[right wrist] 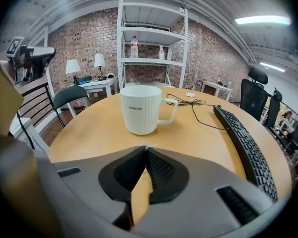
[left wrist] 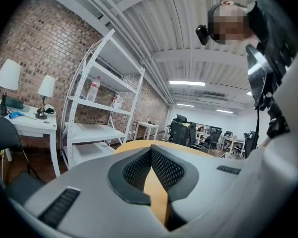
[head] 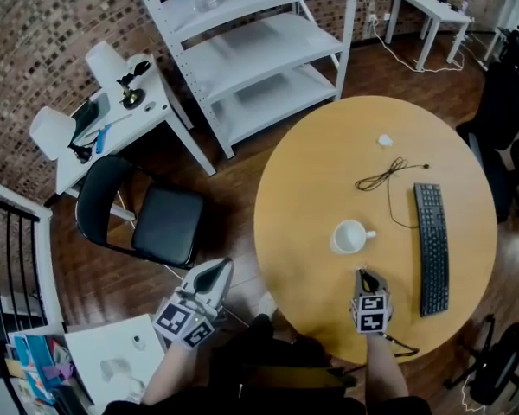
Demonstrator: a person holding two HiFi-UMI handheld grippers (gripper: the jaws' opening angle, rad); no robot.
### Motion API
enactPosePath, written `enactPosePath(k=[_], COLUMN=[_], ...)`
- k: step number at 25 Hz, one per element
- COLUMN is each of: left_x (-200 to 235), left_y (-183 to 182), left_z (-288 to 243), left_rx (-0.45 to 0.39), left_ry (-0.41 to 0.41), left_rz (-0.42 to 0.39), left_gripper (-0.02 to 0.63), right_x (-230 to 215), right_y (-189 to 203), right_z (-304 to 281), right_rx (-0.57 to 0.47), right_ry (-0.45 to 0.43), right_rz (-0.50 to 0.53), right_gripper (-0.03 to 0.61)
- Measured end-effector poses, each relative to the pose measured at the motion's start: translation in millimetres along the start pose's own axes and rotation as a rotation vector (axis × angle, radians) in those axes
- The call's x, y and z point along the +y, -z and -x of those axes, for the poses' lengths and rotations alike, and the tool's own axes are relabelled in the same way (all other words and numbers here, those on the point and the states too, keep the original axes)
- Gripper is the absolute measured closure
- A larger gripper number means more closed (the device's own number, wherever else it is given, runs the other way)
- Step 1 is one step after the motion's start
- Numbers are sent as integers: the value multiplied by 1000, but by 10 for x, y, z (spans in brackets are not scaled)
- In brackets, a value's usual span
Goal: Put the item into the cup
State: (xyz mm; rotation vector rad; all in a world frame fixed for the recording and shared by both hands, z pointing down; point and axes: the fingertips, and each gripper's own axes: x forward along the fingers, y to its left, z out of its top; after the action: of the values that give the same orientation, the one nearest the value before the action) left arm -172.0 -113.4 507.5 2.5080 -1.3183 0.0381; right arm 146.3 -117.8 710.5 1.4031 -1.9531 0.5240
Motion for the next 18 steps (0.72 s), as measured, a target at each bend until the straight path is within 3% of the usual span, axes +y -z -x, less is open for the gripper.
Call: enactPosePath(k=[5, 12, 15, 18], left_x=[-107, -177, -84, 125], left_y=[-51, -309, -341, -425], left_z=[-199, -425, -376, -212], left_rx=[-29, -127, -154, -183], left_ry=[59, 132, 119, 50], left_rz=[-8, -21, -11, -24], left_gripper=[611, 611, 611, 611], right_x=[-83, -147, -139, -84], right_y=[-294, -1179, -1504, -1678], right_z=[351, 836, 869, 782], right_rx=[-95, -276, -326, -338], right_ry=[29, 48, 40, 28], right_rz=[0, 68, 104, 131], right_gripper=[566, 566, 566, 566])
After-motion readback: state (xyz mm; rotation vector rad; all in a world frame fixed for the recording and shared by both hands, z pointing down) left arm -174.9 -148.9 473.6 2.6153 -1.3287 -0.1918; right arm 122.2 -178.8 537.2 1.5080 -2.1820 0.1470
